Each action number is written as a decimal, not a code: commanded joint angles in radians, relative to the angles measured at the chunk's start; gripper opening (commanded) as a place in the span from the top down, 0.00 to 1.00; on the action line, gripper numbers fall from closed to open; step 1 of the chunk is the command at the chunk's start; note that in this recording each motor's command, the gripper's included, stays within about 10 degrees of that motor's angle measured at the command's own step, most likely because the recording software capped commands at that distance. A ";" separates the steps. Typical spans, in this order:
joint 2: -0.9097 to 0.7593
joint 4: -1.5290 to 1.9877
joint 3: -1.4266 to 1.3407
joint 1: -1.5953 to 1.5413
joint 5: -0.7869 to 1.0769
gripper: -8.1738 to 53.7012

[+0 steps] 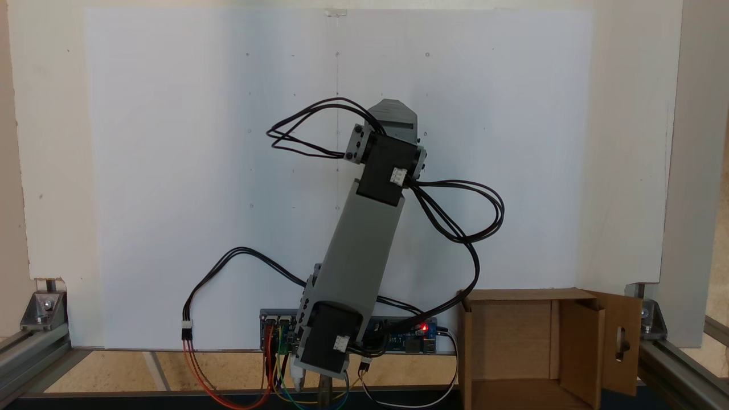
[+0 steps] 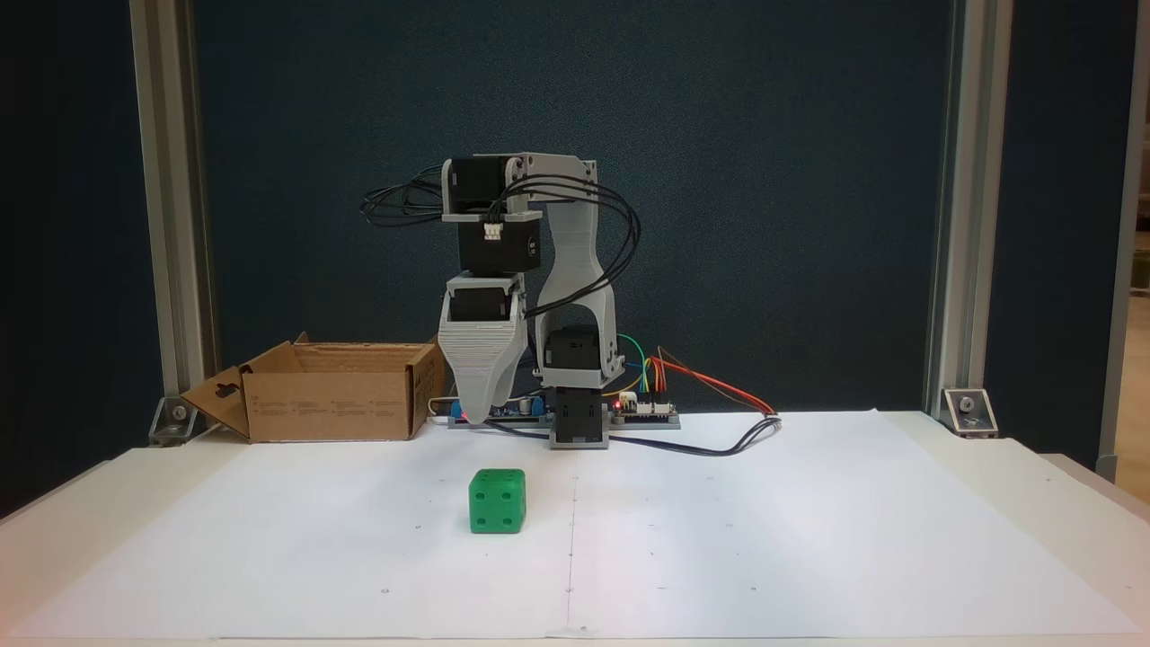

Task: Grasp a green dice and put it in the bin.

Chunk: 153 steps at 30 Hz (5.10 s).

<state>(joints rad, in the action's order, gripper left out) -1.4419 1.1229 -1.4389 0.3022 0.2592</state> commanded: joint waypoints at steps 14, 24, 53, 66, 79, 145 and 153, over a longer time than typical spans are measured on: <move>-0.005 -0.183 -0.153 -0.026 -0.058 0.15; -0.003 -0.221 -0.202 -0.032 -0.106 0.14; 0.104 -0.344 -0.247 -0.043 -0.141 0.16; 0.130 -0.376 -0.247 -0.040 -0.140 0.22; 0.153 -0.403 -0.247 -0.041 -0.140 0.25; 0.141 -0.143 0.242 1.443 0.313 0.27; -0.067 -0.152 0.259 1.368 0.133 0.18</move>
<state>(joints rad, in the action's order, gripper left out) -1.4143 0.9802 -1.2241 1.7104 0.4786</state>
